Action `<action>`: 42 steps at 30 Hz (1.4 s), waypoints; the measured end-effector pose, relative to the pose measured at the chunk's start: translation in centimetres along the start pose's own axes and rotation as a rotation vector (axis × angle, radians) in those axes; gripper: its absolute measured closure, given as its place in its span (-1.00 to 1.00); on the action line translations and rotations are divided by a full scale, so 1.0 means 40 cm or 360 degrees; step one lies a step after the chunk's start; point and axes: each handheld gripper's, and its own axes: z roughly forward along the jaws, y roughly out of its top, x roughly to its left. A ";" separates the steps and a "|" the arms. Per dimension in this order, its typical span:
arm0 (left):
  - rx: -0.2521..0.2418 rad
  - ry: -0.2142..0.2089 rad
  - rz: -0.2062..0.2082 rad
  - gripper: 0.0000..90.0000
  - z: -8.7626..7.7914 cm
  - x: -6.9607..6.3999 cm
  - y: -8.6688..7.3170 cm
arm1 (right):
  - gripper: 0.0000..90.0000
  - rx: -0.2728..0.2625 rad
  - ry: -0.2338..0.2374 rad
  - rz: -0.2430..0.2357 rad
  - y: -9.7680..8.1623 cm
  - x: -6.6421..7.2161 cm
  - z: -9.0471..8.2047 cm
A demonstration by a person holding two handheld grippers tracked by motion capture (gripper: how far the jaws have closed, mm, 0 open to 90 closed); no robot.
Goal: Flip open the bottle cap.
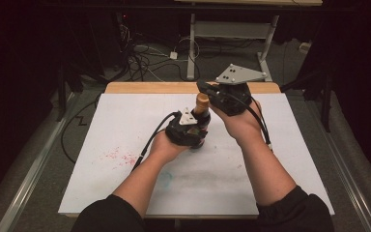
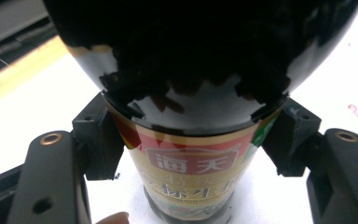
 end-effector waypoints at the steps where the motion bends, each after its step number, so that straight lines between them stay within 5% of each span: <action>1: 0.0057 -0.0044 0.0030 -0.34 -0.011 0.017 0.004 | 1.00 0.0002 0.0010 0.0034 -0.011 -0.008 -0.004; 3: 0.0048 -0.0062 0.0063 -0.34 -0.015 0.016 -0.002 | 1.00 0.0018 0.0001 0.0060 -0.029 -0.020 -0.007; 5: -0.0021 -0.0053 0.0009 -0.34 -0.007 0.007 -0.006 | 1.00 0.0055 -0.0006 0.0061 -0.046 -0.023 -0.003; 8: 0.0042 -0.0071 0.0059 -0.35 -0.014 0.019 -0.002 | 1.00 0.0096 -0.0010 0.0071 -0.068 -0.030 0.001; 14: 0.0033 -0.0078 0.0066 -0.35 -0.016 0.020 -0.004 | 1.00 0.0158 0.0000 0.0083 -0.088 -0.041 0.001; 24: 0.0029 -0.0080 0.0069 -0.35 -0.016 0.019 -0.005 | 1.00 0.0268 0.0041 0.0054 -0.098 -0.032 0.023; 42: 0.0022 -0.0079 0.0058 -0.36 -0.016 0.020 -0.005 | 1.00 0.0333 0.0059 -0.0005 -0.084 -0.025 0.033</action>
